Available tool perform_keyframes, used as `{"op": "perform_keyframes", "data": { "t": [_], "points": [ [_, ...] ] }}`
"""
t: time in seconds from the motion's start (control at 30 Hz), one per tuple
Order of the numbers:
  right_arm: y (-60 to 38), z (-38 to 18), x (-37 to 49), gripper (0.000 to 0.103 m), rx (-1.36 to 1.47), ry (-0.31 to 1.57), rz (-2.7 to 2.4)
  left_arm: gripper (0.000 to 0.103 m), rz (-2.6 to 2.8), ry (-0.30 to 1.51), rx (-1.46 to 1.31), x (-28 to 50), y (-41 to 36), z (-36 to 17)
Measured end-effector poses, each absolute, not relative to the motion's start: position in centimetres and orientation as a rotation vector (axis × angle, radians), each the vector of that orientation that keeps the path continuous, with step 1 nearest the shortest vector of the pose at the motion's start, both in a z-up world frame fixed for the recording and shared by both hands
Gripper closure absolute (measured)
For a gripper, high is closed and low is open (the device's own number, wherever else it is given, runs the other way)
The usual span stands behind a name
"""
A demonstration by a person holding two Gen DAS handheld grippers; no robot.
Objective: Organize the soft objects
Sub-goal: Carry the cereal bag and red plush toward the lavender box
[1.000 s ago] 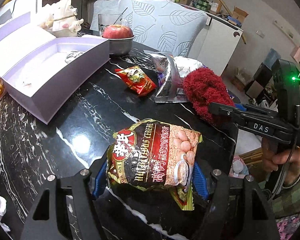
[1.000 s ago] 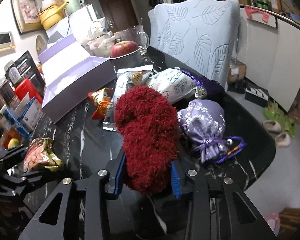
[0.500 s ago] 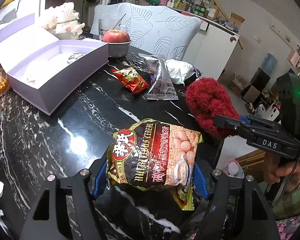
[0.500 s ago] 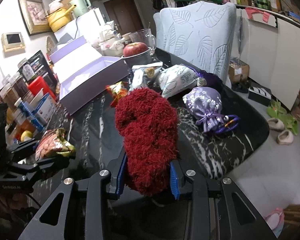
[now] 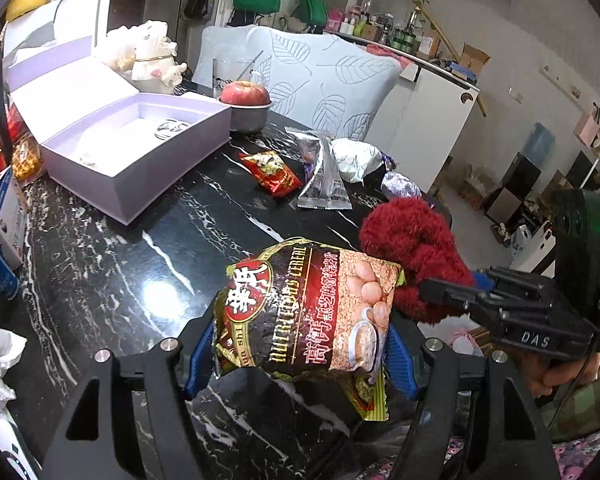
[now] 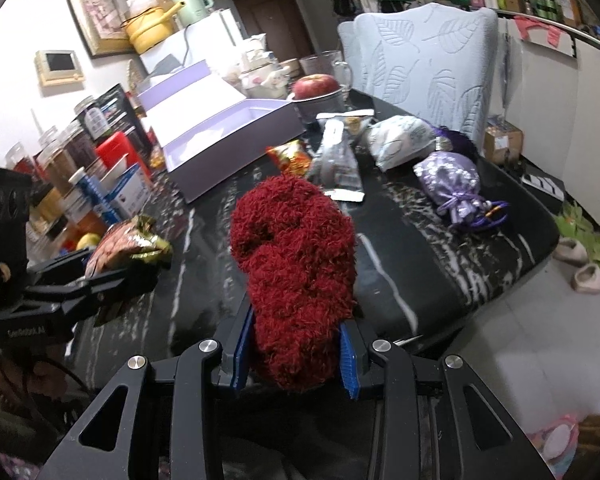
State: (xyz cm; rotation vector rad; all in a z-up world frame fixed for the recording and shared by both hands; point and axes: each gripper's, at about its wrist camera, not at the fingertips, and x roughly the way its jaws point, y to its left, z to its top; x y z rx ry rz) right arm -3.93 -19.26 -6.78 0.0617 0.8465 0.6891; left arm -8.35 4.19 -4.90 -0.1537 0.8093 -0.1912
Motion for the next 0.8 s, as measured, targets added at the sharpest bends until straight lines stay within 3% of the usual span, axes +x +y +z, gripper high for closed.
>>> {"op": "perform_keyframes", "data": {
  "t": [0.8],
  "points": [
    [-13.3,1.4,-4.2,0.068,0.004,0.651,0.972,0.033,-0.046,0.600,-0.101,-9.2,8.3,3.5]
  ]
}}
